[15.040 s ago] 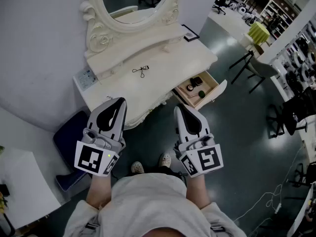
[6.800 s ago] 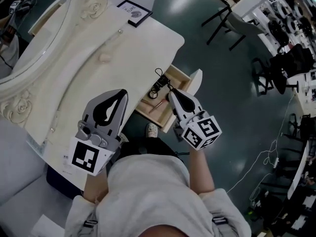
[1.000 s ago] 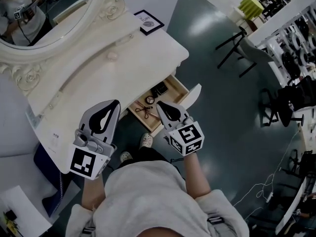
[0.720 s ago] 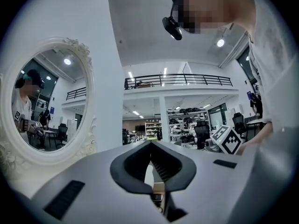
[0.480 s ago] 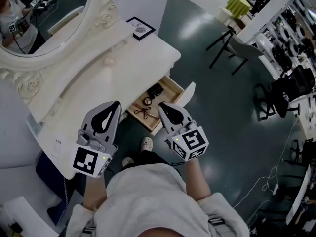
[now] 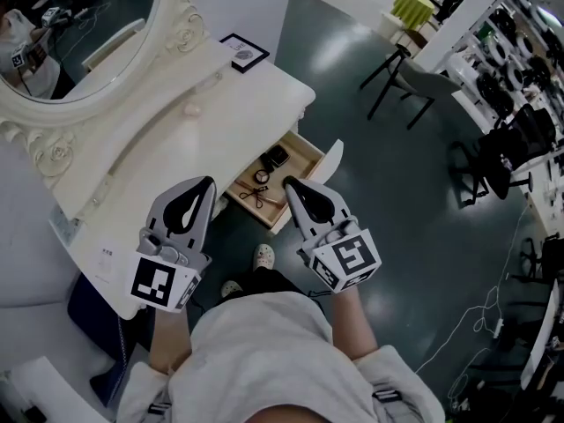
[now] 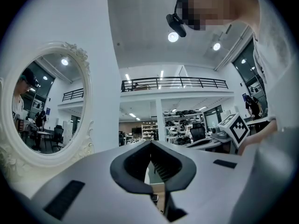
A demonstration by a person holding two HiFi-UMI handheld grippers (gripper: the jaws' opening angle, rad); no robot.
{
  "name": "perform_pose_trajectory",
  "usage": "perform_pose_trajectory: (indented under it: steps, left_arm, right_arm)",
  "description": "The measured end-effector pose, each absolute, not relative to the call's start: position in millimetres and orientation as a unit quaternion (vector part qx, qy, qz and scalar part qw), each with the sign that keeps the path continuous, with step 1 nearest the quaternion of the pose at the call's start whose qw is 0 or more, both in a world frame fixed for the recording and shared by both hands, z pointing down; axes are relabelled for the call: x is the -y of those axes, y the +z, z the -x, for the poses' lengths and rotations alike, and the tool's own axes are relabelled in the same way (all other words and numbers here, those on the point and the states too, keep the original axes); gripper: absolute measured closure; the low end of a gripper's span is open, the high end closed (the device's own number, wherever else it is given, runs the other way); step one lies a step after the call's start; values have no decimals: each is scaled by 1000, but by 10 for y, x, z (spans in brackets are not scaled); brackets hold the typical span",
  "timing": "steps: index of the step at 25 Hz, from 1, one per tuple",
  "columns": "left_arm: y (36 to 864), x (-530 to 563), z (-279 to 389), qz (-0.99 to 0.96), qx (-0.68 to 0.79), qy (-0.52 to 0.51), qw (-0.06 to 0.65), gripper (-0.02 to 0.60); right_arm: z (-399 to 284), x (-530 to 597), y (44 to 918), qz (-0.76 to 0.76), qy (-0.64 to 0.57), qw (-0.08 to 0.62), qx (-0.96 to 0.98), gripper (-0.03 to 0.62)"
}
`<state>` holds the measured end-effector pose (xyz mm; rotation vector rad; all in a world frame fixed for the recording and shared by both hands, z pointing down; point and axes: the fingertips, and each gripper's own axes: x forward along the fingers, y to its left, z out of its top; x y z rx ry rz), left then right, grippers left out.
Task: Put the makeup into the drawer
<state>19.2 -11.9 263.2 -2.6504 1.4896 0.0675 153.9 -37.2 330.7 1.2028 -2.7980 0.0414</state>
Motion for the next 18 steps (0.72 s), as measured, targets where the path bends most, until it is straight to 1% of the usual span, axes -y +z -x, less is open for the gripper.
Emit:
perform_pose_trajectory:
  steps: [8, 18]
  left_arm:
    - [2584, -20, -220, 875, -480, 26, 53, 567]
    - [2556, -162, -239, 880, -470, 30, 58, 566]
  right_arm:
    - [-1598, 151, 3050, -407, -4, 18, 913, 566]
    - [-1642, -61, 2922, -423, -13, -2, 906, 566]
